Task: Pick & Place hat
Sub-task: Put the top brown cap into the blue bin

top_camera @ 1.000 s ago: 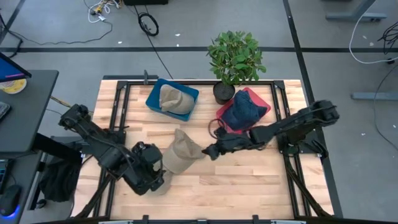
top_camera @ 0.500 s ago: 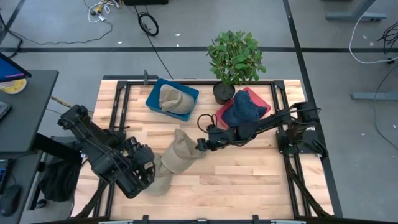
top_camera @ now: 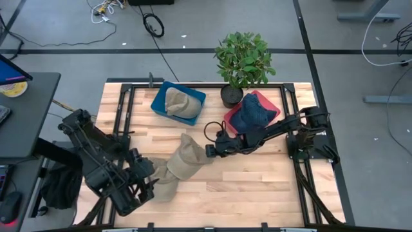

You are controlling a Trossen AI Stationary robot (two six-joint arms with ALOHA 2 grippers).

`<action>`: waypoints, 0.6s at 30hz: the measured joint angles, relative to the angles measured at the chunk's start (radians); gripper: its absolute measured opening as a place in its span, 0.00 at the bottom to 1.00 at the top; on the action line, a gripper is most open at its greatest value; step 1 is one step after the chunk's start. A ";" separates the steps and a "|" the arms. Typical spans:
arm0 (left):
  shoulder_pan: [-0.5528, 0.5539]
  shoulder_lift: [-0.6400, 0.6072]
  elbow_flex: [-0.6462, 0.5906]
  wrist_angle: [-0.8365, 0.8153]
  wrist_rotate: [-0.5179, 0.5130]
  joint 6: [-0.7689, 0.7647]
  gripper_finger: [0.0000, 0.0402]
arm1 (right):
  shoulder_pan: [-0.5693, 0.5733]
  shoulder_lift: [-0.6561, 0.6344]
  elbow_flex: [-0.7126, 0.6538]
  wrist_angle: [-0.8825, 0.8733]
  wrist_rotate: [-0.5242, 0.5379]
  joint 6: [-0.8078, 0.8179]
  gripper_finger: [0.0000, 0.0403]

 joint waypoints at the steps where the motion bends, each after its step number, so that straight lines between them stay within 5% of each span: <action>1: -0.003 0.000 0.000 0.000 -0.002 -0.006 0.75 | 0.002 0.000 0.000 -0.014 -0.005 0.002 0.53; 18: -0.008 0.000 0.000 0.053 -0.087 -0.009 0.75 | 0.012 0.059 0.000 0.086 -0.045 -0.001 0.53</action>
